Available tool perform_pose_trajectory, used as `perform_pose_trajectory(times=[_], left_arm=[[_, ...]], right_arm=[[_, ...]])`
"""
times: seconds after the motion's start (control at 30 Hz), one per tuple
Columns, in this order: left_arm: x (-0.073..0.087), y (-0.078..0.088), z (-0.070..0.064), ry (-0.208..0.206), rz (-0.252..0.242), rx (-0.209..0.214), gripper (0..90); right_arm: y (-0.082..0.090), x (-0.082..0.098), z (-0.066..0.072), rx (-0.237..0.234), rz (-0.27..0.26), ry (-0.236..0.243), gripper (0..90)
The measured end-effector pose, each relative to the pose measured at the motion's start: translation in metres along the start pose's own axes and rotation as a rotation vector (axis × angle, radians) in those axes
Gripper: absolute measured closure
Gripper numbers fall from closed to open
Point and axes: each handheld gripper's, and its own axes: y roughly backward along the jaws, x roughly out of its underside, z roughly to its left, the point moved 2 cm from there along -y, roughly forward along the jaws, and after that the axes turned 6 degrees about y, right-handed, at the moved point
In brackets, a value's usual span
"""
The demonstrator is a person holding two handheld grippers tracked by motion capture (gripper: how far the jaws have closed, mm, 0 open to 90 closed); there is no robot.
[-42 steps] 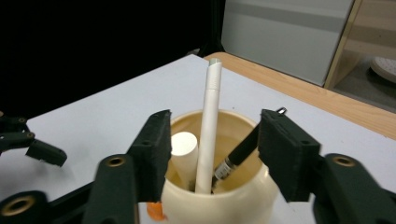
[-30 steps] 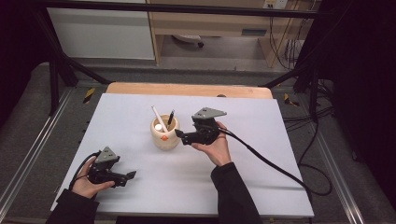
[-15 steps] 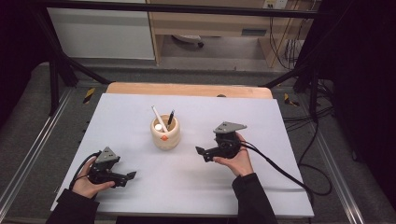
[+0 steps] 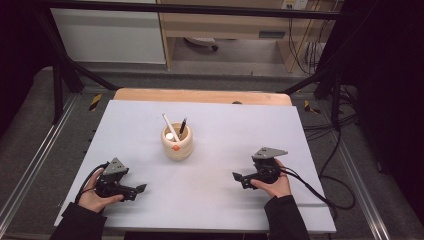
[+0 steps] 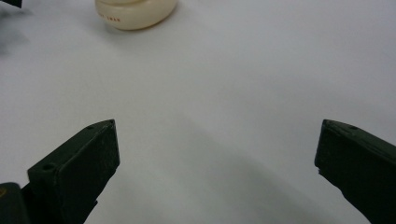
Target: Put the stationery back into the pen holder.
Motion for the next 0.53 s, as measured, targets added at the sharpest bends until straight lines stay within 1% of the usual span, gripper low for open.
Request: perform_pose_trajectory(times=[0.07, 0.13, 0.23, 0.3, 0.4, 0.53], left_arm=[[0.0, 0.0, 0.0, -0.002, 0.0, 0.001, 5.9], [0.0, 0.0, -0.001, -0.005, -0.001, 0.001, 5.9], [0.0, -0.001, -0.001, -0.009, -0.004, -0.001, 5.9], [0.0, 0.0, -0.001, -0.01, -0.007, -0.002, 5.9], [0.0, 0.0, -0.001, -0.011, -0.011, -0.002, 5.9], [0.0, 0.0, -0.002, -0.015, -0.014, -0.001, 5.9]], right_arm=[[0.005, 0.008, -0.004, 0.003, 0.008, -0.022, 0.8], [0.01, 0.015, -0.008, 0.005, 0.006, -0.032, 0.8], [0.017, 0.025, -0.013, -0.004, 0.001, -0.048, 0.8], [0.02, 0.031, -0.015, -0.01, -0.004, -0.055, 0.8], [0.024, 0.039, -0.017, -0.009, 0.002, -0.053, 0.8], [0.027, 0.043, -0.019, -0.011, 0.004, -0.059, 0.8]])
